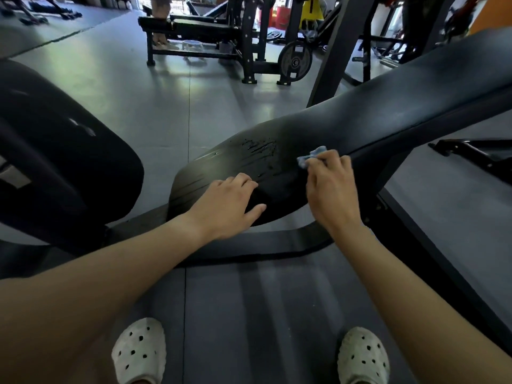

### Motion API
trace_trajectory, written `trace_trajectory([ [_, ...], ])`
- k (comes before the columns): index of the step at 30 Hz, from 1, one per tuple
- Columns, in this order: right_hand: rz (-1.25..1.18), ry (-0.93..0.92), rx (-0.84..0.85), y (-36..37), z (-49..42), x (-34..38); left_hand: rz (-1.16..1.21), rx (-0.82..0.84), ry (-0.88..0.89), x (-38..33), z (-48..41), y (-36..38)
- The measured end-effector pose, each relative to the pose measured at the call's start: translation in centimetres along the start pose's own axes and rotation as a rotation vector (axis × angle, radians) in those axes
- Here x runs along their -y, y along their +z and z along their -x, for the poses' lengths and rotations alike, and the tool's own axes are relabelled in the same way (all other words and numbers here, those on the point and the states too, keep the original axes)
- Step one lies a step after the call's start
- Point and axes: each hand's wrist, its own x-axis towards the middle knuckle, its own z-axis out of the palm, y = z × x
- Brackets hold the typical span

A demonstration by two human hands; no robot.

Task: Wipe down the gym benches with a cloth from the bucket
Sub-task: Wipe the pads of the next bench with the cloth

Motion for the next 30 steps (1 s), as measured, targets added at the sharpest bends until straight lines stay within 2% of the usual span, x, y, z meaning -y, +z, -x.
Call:
trace_trajectory([
  [4, 0.023, 0.022, -0.009, 1.3, 0.2, 1.4, 0.046, 0.089, -0.055, 1.7, 1.2, 0.3],
  [13, 0.081, -0.352, 0.198, 2.4, 1.9, 7.0, 0.043, 0.142, -0.04, 2.7, 2.0, 1.1],
  [20, 0.125, -0.154, 0.178, 2.6, -2.2, 5.2, 0.017, 0.164, -0.008, 3.2, 2.1, 1.1],
  [22, 0.102, -0.17, 0.242, 3.4, -2.5, 5.7, 0.018, 0.169, -0.009, 3.3, 2.1, 1.1],
  [27, 0.12, -0.432, 0.554, 4.6, -1.6, 7.9, 0.047, 0.109, 0.011, 3.9, 1.8, 1.6],
  [30, 0.052, -0.431, 0.578, 3.6, -2.9, 6.9, 0.077, 0.084, 0.035, 4.3, 1.5, 1.9],
])
